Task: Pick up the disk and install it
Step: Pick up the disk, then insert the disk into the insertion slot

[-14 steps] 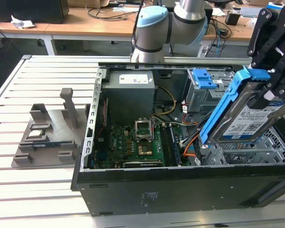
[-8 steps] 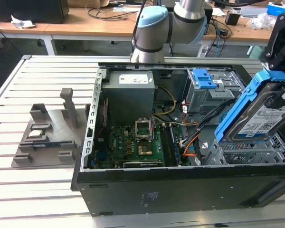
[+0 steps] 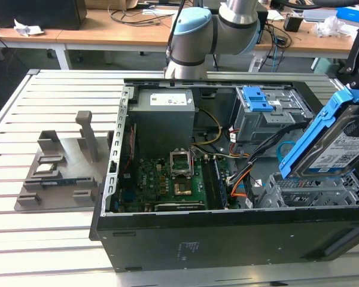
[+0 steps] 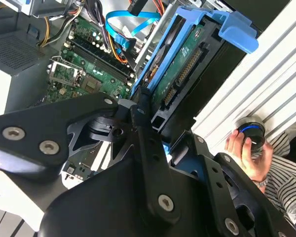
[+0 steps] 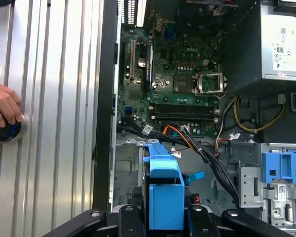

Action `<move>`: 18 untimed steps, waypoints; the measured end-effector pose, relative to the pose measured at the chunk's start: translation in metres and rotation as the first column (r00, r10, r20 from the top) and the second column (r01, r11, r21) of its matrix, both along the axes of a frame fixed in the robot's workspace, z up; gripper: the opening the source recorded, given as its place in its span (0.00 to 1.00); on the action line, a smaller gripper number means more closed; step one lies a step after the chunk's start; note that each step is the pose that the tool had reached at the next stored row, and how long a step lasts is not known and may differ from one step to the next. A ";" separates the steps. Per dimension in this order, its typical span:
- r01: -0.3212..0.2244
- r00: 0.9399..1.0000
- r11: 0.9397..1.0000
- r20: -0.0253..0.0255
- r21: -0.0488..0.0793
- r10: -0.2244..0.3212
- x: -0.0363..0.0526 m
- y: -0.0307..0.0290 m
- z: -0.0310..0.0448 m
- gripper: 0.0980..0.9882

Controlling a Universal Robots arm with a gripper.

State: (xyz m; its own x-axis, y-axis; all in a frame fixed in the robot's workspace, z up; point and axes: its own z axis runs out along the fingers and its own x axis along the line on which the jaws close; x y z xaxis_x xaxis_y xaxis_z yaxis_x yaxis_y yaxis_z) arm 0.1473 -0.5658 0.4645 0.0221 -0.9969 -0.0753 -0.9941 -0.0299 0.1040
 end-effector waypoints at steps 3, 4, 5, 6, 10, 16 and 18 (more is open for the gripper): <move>0.000 1.000 1.000 0.000 0.000 0.000 0.0001 0.0000 0.0000 0.30; 0.000 1.000 1.000 0.000 0.000 0.000 0.0001 0.0000 0.0000 0.30; 0.000 1.000 1.000 0.000 0.000 0.000 0.0001 0.0000 0.0000 0.30; 0.000 1.000 1.000 0.000 -0.003 0.000 0.0002 0.0000 -0.0008 0.30; 0.003 1.000 1.000 -0.001 -0.005 -0.003 0.0039 0.0029 -0.0097 0.30; 0.060 0.998 0.998 -0.001 -0.012 -0.060 0.0041 0.0038 -0.0196 0.30; 0.057 0.998 0.998 -0.001 -0.012 -0.057 0.0041 0.0038 -0.0246 0.30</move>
